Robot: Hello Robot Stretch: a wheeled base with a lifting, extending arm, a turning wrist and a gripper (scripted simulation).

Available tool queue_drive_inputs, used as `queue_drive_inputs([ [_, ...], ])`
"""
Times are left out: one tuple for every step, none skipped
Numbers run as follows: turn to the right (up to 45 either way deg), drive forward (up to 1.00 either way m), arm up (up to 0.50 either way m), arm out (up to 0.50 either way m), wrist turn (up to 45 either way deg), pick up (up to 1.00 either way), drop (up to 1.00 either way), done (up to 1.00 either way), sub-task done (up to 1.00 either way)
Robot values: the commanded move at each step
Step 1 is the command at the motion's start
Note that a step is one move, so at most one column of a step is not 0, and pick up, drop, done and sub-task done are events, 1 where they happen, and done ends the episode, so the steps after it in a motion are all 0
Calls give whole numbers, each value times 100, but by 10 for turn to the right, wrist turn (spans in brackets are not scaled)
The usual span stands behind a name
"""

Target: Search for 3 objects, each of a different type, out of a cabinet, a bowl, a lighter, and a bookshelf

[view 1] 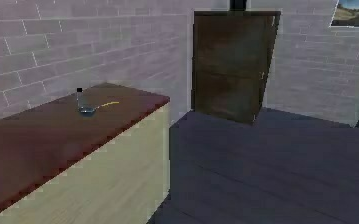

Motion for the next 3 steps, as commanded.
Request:
queue_drive_inputs([
  [450,0,0,0,0,0,0,0,0],
  [450,0,0,0,0,0,0,0,0],
  [450,0,0,0,0,0,0,0,0],
])
